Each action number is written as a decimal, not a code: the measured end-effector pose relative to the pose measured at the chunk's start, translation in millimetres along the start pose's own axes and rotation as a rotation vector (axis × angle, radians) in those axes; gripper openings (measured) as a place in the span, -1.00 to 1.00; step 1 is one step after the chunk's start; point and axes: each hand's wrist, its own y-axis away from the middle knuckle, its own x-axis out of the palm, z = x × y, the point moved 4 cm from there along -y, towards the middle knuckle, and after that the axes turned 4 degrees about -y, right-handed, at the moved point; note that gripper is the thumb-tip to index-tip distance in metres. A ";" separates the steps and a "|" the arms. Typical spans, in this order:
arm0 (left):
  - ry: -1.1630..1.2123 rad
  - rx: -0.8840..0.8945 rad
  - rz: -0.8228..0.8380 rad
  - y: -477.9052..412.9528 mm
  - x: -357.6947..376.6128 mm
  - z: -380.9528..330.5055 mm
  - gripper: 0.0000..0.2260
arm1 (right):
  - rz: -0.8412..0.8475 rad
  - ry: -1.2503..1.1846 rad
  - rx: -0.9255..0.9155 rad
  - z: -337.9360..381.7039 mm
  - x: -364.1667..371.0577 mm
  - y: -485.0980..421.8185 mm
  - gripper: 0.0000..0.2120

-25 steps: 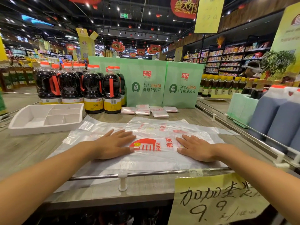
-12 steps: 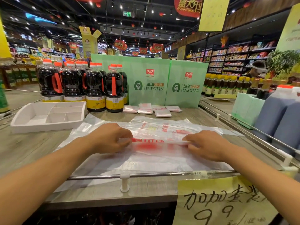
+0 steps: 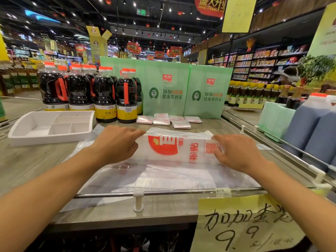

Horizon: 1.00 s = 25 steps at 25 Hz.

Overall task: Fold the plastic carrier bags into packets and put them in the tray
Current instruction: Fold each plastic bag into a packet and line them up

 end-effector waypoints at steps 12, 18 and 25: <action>0.345 -0.087 0.433 6.1 49.7 -1.7 -0.54 | 0.327 -0.176 -0.005 -0.6 35.4 -3.7 -0.45; 0.485 -0.100 0.466 6.5 48.7 -10.0 -0.53 | 0.432 -0.303 0.005 0.0 46.0 -2.4 -0.47; 0.461 0.031 0.564 2.8 45.1 -32.5 -0.51 | 0.481 -0.401 -0.154 29.7 46.1 -4.5 -0.47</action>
